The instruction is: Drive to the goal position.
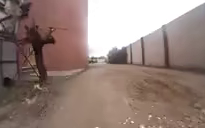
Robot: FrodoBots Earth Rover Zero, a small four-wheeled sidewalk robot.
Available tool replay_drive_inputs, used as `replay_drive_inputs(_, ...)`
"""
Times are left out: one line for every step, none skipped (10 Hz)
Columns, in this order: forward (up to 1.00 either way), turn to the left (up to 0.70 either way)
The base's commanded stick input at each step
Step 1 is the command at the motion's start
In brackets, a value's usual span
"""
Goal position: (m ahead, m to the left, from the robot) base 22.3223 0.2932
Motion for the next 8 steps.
replay_drive_inputs(0.7, 0.03)
replay_drive_inputs(0.7, 0.02)
replay_drive_inputs(0.7, 0.03)
replay_drive_inputs(0.7, 0.02)
replay_drive_inputs(0.7, 0.03)
replay_drive_inputs(0.7, 0.02)
replay_drive_inputs(0.7, 0.02)
replay_drive_inputs(0.7, 0.03)
